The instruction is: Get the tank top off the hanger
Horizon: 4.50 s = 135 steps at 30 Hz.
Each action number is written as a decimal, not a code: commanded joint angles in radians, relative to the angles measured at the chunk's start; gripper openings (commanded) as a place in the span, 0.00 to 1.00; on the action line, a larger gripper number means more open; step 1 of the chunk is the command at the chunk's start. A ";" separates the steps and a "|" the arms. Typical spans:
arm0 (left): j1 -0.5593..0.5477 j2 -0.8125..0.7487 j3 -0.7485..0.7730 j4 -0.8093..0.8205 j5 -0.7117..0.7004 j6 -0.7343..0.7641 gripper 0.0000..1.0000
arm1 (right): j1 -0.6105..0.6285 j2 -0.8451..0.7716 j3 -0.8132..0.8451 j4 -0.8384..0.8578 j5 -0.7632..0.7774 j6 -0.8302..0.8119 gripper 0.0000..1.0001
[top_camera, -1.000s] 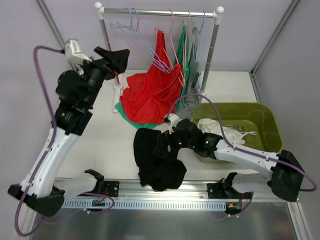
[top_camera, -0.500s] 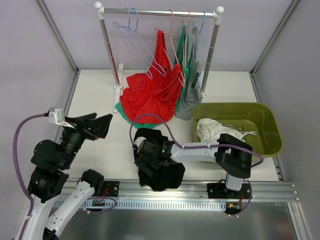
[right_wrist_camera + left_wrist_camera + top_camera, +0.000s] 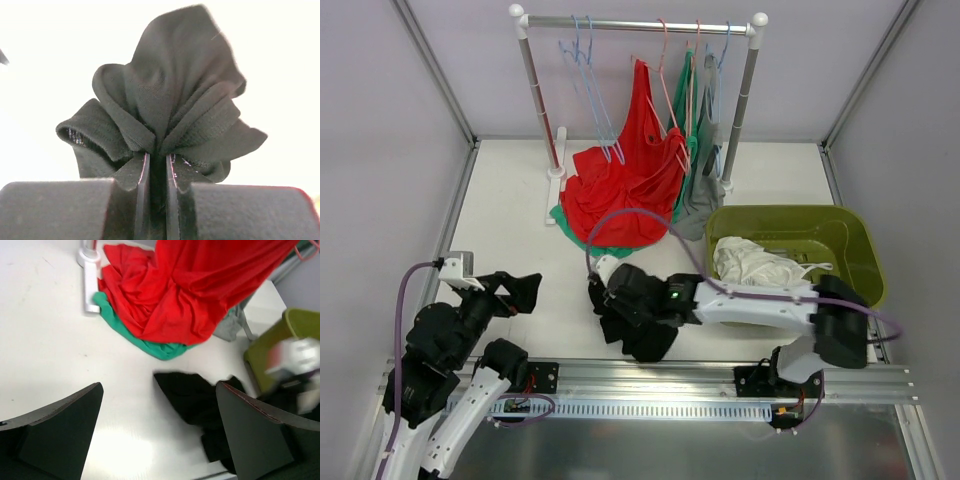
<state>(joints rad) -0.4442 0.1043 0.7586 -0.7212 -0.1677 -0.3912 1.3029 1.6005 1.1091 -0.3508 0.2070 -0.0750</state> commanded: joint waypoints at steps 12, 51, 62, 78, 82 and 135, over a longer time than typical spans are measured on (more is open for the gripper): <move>0.001 0.041 -0.018 0.023 -0.016 0.035 0.99 | -0.217 -0.663 0.334 -0.183 0.446 -0.229 0.00; -0.228 1.416 1.273 0.152 0.013 -0.032 0.99 | -0.849 -1.043 -0.152 -0.277 -0.016 0.196 1.00; -0.212 1.916 1.711 0.235 -0.136 -0.063 0.86 | -0.850 -1.189 -0.293 -0.246 -0.325 0.185 0.99; -0.194 1.873 1.627 0.336 -0.122 -0.101 0.00 | -0.850 -1.235 -0.331 -0.211 -0.371 0.165 1.00; -0.195 1.813 1.611 0.341 -0.131 -0.066 0.00 | -0.850 -1.235 -0.345 -0.198 -0.373 0.173 0.99; -0.195 0.452 0.481 0.344 0.781 -0.152 0.00 | -0.221 -0.499 0.190 0.296 -0.040 -0.172 0.63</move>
<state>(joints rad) -0.6380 0.5732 1.2449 -0.4541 0.5716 -0.5232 1.0763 1.0939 1.3083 -0.1463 0.0425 -0.2127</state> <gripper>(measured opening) 0.030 0.664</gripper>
